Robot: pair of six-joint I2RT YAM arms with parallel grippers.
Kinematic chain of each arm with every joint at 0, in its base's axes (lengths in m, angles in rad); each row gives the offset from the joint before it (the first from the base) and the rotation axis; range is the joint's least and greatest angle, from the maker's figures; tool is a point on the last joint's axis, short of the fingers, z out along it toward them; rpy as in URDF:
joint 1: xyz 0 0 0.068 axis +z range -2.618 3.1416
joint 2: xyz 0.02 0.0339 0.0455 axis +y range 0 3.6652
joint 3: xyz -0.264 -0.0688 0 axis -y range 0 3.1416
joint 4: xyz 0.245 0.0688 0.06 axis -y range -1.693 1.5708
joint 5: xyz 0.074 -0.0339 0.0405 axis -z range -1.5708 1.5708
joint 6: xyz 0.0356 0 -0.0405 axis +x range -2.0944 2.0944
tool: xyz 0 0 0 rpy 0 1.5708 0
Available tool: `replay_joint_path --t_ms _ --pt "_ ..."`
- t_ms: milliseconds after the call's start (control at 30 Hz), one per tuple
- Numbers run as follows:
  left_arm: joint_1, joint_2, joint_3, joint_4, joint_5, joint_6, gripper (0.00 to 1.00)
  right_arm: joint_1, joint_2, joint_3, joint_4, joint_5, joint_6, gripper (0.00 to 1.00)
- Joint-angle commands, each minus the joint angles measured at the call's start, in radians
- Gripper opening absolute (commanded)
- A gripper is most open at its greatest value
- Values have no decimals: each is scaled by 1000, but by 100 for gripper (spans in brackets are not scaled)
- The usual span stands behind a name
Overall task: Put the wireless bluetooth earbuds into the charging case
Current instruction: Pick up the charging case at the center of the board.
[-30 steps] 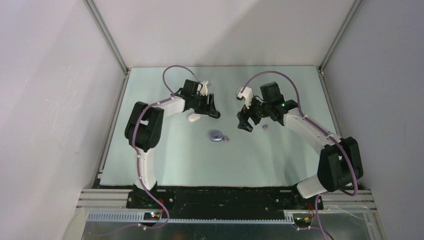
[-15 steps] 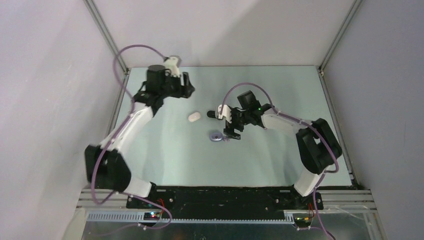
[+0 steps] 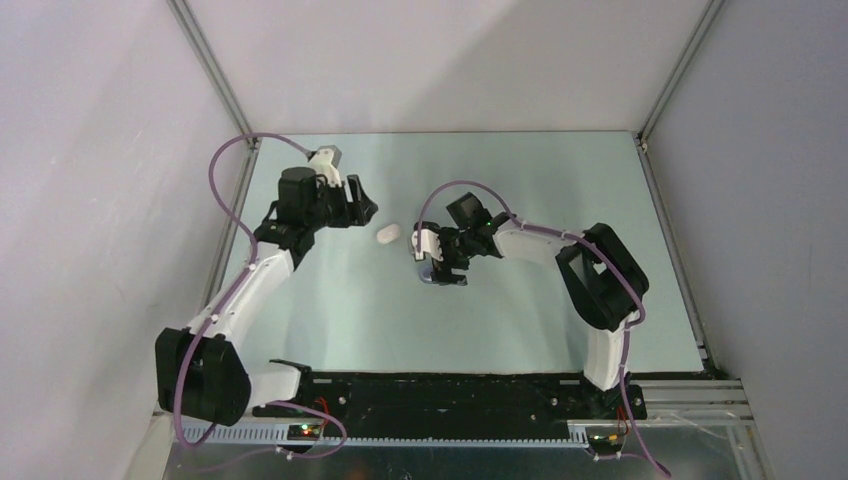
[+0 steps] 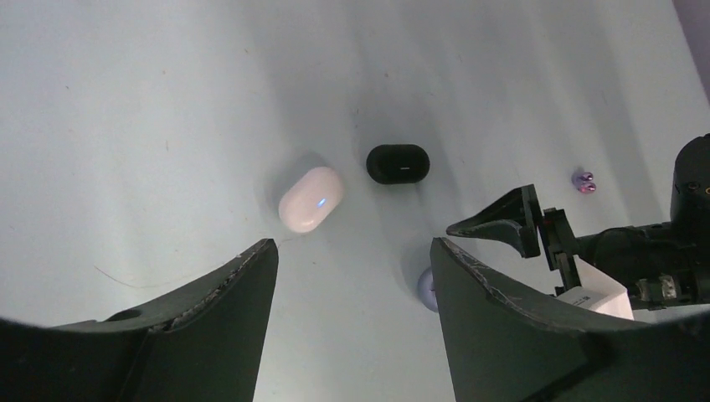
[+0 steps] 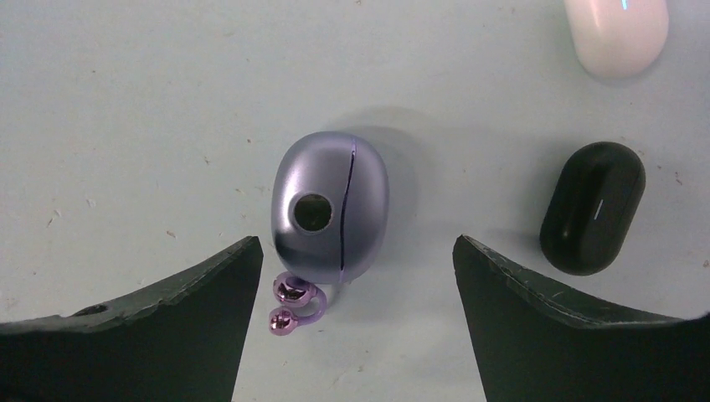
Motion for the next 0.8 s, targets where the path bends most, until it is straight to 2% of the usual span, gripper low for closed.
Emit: replay_joint_path --t_ms 0,167,333,533,600,767 --pt "25 -15 -26 78 60 -98 72 10 22 53 4 -2 -10 87" --pt "54 7 -14 77 76 -126 72 14 60 106 -70 2 -22 80" --pt "69 28 -10 86 88 -161 70 20 93 151 -148 -18 -20 68" --pt "71 41 -7 90 97 -166 69 21 117 177 -173 -19 4 68" --pt "71 47 -7 93 101 -167 69 21 126 190 -184 -25 5 62" --pt "71 74 -7 127 142 -163 69 16 114 232 -206 -56 22 38"
